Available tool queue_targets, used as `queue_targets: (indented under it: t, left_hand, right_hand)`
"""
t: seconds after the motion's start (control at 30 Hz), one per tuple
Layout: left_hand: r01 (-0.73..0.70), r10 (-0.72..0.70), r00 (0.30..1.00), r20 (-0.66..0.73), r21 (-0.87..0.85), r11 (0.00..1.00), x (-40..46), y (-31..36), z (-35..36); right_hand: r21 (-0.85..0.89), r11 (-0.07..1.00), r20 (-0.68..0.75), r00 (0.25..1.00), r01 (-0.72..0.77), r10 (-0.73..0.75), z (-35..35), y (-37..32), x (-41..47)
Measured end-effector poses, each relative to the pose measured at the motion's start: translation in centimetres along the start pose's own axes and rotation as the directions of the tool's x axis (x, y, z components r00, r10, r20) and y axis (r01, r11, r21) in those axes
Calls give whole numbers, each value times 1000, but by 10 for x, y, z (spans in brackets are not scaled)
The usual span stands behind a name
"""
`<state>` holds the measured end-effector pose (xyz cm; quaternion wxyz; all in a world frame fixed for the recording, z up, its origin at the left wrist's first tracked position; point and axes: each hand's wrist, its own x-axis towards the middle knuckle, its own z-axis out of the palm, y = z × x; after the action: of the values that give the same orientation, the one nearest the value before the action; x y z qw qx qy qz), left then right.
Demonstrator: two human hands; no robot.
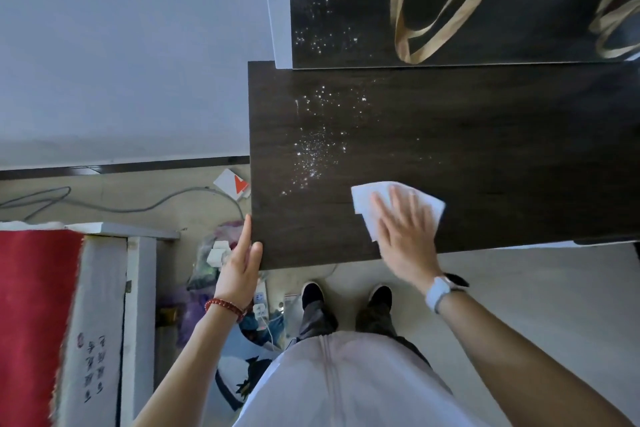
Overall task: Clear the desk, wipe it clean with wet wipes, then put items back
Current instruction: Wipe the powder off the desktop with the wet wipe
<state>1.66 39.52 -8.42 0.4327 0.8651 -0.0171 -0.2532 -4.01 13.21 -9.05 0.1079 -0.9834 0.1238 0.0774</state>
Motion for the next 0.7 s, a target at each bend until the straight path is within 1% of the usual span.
queue_targets:
  t: [0.03, 0.07, 0.1, 0.13, 0.17, 0.2, 0.23, 0.27, 0.3, 0.33, 0.4, 0.47, 0.5, 0.57, 0.6, 0.63, 0.67, 0.7]
  left_hand:
    - [-3, 3, 1000, 0, -19, 1000, 0, 0, 0]
    - [-6, 6, 1000, 1, -39, 999, 0, 1, 1]
    - [-4, 4, 1000, 4, -63, 998, 0, 1, 1]
    - [2, -1, 1000, 8, -92, 996, -1, 2, 2]
    - [10, -9, 1000, 9, -127, 992, 0, 2, 2]
    - [22, -20, 1000, 12, -166, 986, 0, 1, 1]
    - [33, -31, 999, 14, -208, 978, 2, -3, 0]
    - [52, -48, 999, 20, -249, 967, 5, -8, -2]
    - [80, -73, 997, 38, -289, 954, 8, -14, -4]
    - [117, -101, 993, 65, -330, 937, 11, -19, -7]
    - [153, -115, 986, 120, -397, 905, 14, -22, -13]
    - [136, -76, 985, 154, -429, 893, 13, -18, -17]
    - [140, -70, 983, 168, -454, 880, 12, -17, -18]
    - [188, -116, 979, 170, -510, 839, 9, -14, -19]
    - [205, -153, 978, 141, -521, 829, 6, -12, -20]
    - [186, -173, 982, 73, -502, 845, 2, -10, -20]
    - [150, -187, 981, -45, -430, 890, -2, -8, -19]
    - [90, -156, 965, -208, -297, 951, -4, -10, -17]
  right_hand:
    - [58, 976, 9, 978, -208, 208, -4, 20, -2]
    - [89, 925, 30, 929, -370, 369, -5, 25, -4]
    - [105, 891, 32, 897, -442, 441, -3, 15, -7]
    - [104, 911, 39, 917, -399, 397, 0, -5, -12]
    - [94, 960, 47, 964, -264, 261, 4, -30, -16]
    - [69, 994, 79, 993, -90, 85, 7, -59, -22]
    - [41, 995, 113, 989, 90, -94, 13, -83, -29]
    - [20, 970, 155, 958, 242, -242, 13, -101, -36]
    - [11, 934, 186, 916, 358, -354, 12, -109, -41]
    - [19, 906, 218, 883, 423, -416, 8, -107, -41]
    - [14, 894, 246, 865, 448, -437, 5, -90, -41]
    - [44, 911, 300, 864, 411, -404, 1, -81, -36]
    - [68, 913, 308, 862, 402, -402, 0, -84, -31]
    - [91, 917, 323, 859, 389, -397, -2, -106, -13]
    - [94, 915, 311, 861, 393, -402, -2, -119, -1]
    - [103, 910, 296, 861, 401, -413, -3, -131, 11]
    - [130, 905, 285, 859, 406, -426, -3, -138, 22]
    - [188, 901, 282, 857, 390, -430, -3, -143, 30]
